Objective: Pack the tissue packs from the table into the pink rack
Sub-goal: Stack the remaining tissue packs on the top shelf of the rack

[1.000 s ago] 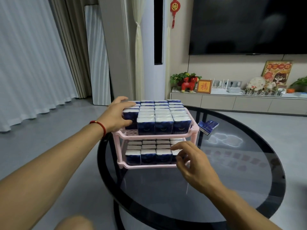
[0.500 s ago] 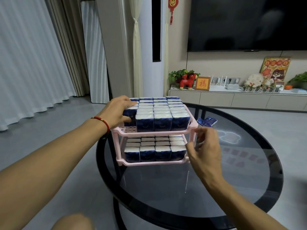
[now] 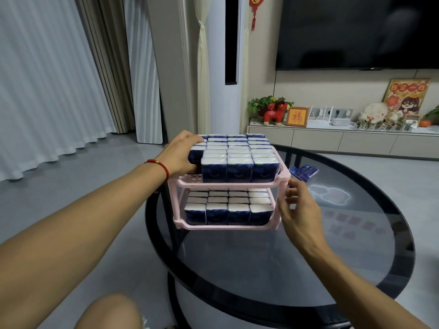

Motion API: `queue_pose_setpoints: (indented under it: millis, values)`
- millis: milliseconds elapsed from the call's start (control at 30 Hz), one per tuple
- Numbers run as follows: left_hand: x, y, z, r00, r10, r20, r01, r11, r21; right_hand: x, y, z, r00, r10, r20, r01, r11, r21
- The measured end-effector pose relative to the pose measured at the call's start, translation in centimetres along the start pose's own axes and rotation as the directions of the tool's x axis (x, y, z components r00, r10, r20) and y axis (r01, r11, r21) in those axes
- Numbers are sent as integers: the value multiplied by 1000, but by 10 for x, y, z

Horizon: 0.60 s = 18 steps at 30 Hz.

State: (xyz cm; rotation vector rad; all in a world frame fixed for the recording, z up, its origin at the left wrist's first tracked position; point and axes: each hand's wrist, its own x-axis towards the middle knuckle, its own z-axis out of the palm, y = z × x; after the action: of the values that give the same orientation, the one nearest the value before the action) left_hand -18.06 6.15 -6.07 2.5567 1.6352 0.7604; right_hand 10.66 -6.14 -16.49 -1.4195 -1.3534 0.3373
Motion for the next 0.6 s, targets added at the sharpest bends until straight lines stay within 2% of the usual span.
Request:
queue_pose_setpoints:
  millis: [167, 267, 333, 367, 433, 467, 500, 533, 567, 600]
  values:
    - [-4, 4, -10, 997, 36, 75, -42, 996, 79, 2, 21, -7, 995, 61, 79, -51, 992, -113]
    - [-6, 12, -20, 991, -5, 131, -18, 985, 174, 3, 37, -14, 988, 113, 106, -92, 978, -189]
    - [-15, 20, -32, 990, -59, 130, 36, 985, 171, 4, 49, -20, 981, 143, 132, -106, 963, -248]
    - [-23, 24, -36, 994, -70, 81, 56, 985, 163, 5, 55, -24, 975, 163, 150, -117, 954, -277]
    - [-49, 36, -39, 984, 7, -178, 20, 989, 150, 6, 69, -31, 961, 205, 187, -132, 930, -343]
    - [-66, 46, -35, 930, 99, -354, -51, 989, 140, 6, 76, -34, 954, 222, 201, -132, 914, -384]
    - [-84, 60, -28, 844, 190, -501, -142, 981, 133, 8, 83, -37, 948, 238, 211, -129, 894, -428]
    - [-103, 77, -16, 772, 263, -578, -239, 964, 120, 10, 90, -40, 943, 254, 215, -127, 872, -473]
    - [-119, 96, 1, 737, 336, -586, -350, 932, 95, 13, 96, -44, 939, 269, 215, -126, 850, -512]
    - [-131, 113, 20, 736, 402, -545, -448, 892, 54, 18, 102, -47, 936, 278, 218, -121, 832, -541]
